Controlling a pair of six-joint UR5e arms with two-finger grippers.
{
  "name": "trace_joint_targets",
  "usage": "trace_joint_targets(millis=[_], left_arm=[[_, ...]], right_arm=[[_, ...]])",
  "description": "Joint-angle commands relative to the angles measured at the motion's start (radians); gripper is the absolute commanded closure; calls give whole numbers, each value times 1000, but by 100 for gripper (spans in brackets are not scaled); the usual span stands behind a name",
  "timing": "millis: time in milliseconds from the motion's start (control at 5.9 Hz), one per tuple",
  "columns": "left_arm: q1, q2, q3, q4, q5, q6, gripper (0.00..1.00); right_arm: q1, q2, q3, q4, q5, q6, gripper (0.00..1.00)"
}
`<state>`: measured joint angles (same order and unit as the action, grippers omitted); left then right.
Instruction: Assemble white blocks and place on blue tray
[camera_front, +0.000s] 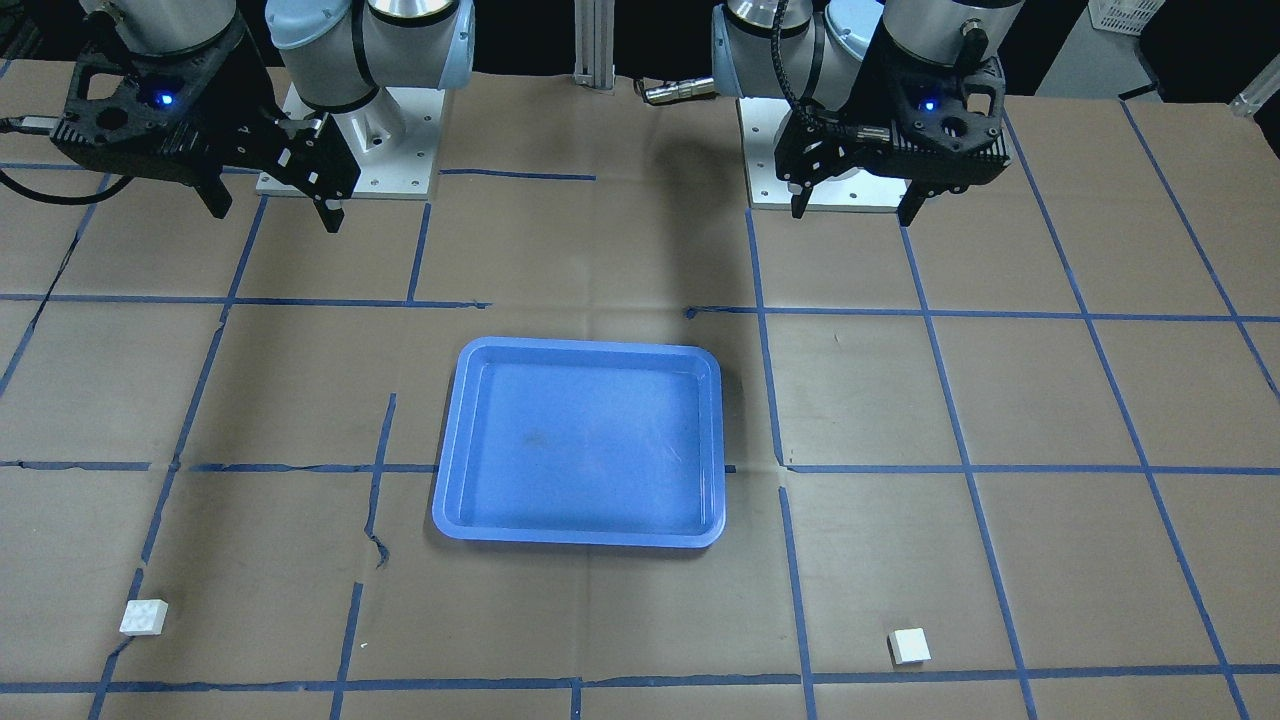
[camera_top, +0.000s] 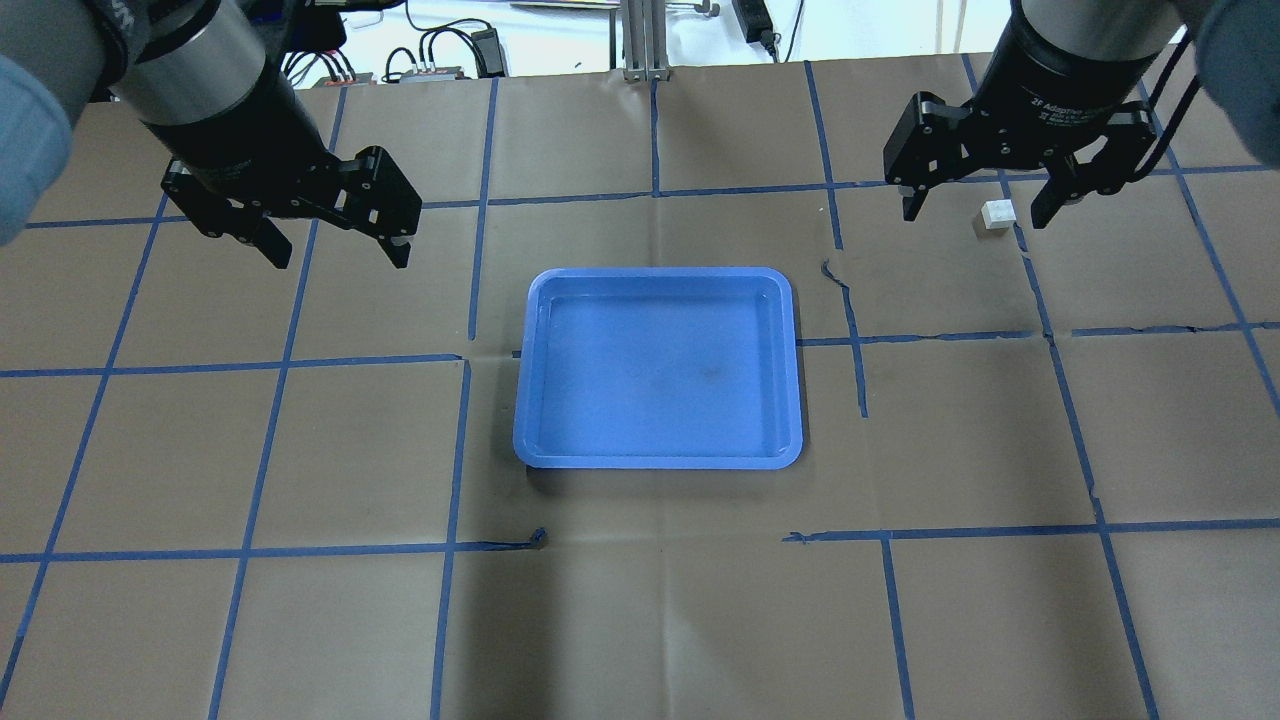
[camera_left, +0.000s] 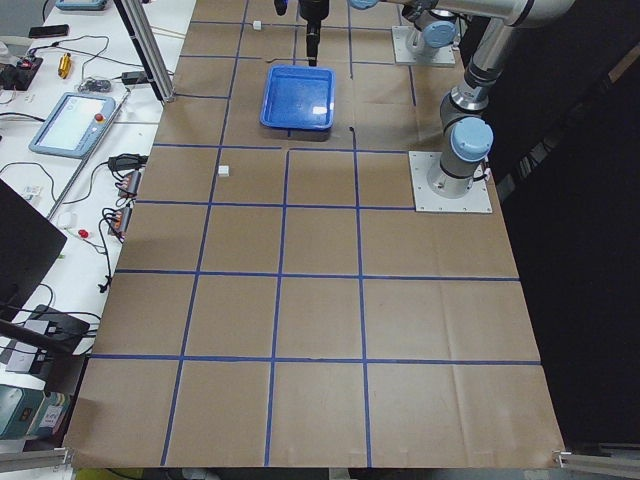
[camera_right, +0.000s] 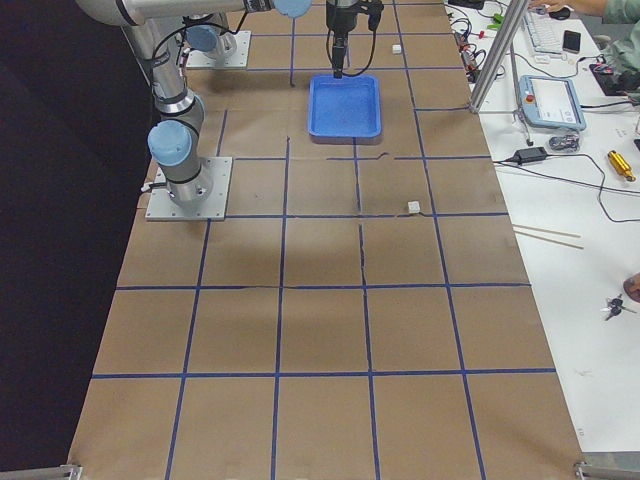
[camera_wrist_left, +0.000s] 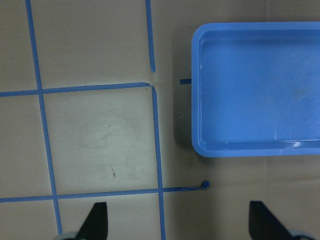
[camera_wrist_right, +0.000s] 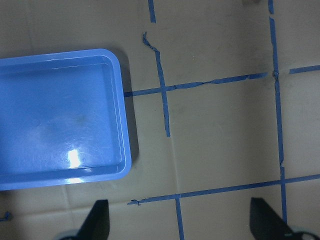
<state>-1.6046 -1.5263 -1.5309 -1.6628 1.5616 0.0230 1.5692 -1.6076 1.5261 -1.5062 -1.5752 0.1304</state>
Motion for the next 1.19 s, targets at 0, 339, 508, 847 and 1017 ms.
trace_joint_targets(millis=[0,339,508,847,1017], left_arm=[[0,0,-3,2,0,2,1],[3,0,0,-2,3,2,1],[3,0,-2,-3,3,3,1],[2,0,5,-3,5,3,1],[-1,0,8,-3,0,2,1]], right_arm=[[0,0,0,0,1,0,0],[0,0,0,0,1,0,0],[0,0,0,0,4,0,0],[0,0,-3,1,8,-2,0],[0,-2,-6,-8,8,-115,0]])
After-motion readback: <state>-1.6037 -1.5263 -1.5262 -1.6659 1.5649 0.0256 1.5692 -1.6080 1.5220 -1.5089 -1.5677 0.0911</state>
